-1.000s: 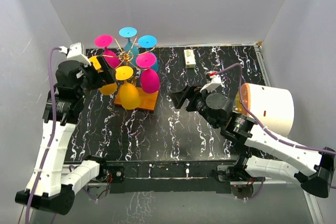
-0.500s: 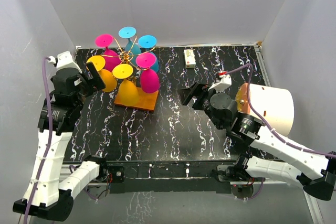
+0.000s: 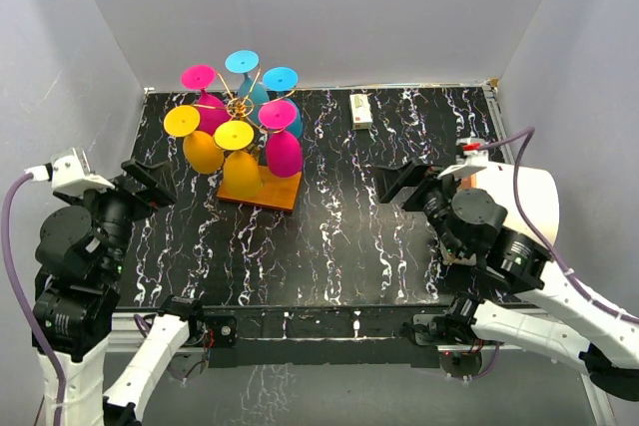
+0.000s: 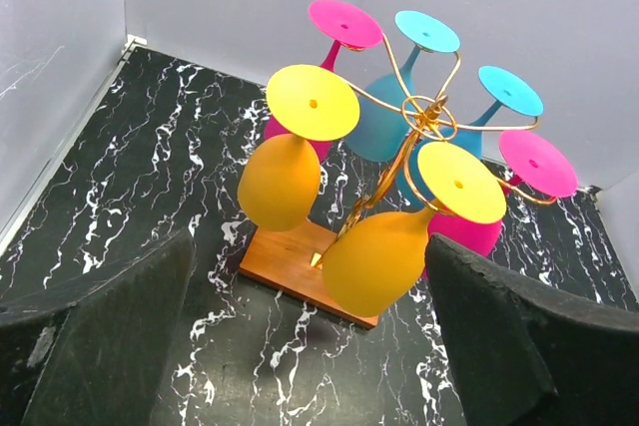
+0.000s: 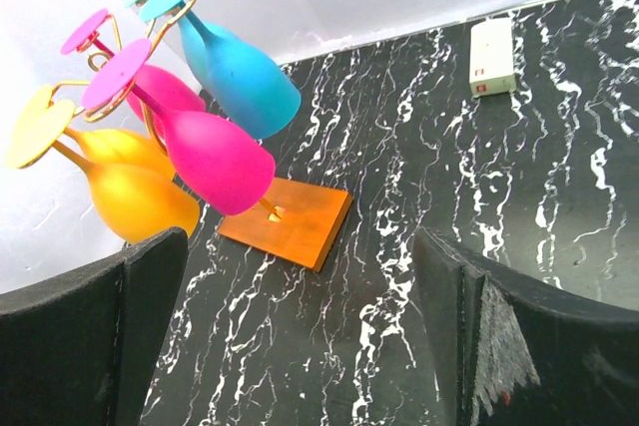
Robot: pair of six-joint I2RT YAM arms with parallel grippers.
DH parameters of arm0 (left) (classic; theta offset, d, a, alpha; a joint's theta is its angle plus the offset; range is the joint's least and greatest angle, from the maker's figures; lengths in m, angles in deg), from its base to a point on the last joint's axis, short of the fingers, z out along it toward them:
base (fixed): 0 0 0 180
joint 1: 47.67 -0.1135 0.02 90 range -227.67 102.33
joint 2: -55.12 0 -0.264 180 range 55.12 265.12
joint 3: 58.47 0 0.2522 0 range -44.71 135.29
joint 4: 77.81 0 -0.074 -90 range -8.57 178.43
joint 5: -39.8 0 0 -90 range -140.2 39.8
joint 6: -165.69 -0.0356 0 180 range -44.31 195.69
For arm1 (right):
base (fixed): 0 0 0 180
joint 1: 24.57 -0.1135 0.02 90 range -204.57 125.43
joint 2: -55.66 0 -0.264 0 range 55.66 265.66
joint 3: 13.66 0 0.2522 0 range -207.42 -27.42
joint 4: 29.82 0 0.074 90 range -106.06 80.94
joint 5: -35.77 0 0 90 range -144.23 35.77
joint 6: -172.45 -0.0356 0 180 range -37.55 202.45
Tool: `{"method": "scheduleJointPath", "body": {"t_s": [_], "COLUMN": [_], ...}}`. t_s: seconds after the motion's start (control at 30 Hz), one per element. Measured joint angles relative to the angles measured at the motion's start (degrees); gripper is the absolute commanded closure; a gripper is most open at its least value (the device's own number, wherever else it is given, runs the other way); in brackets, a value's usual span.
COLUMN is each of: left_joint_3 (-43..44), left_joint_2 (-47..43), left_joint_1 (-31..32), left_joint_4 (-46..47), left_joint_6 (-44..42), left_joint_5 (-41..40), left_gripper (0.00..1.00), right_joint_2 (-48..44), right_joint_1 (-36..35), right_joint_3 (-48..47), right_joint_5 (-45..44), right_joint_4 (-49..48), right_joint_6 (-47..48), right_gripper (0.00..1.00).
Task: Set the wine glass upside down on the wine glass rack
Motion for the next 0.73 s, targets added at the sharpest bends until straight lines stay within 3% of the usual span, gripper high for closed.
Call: {"method": "scheduleJointPath", "body": {"t_s": [0.5, 0.73], "left_joint_3": [7.5, 9.3], "left_joint_2": [-4.4, -5.9], "left_joint_1": [0.0, 0.0], "left_joint_4": [-12.6, -14.3], "left_joint_6": [-2.2, -3.1], "left_joint_5": [-0.3, -0.1], "left_gripper": [0.02, 0.01], "right_joint_2": [-7.9, -8.3], "right_joint_1": [0.0, 0.0], "right_joint_3": [-9.0, -9.9], "right_joint_5": [-4.8, -6.0], "right_joint_4": [8.1, 9.1], "right_joint_6": [9.2, 10.9], "right_gripper": [0.04, 0.04]}}
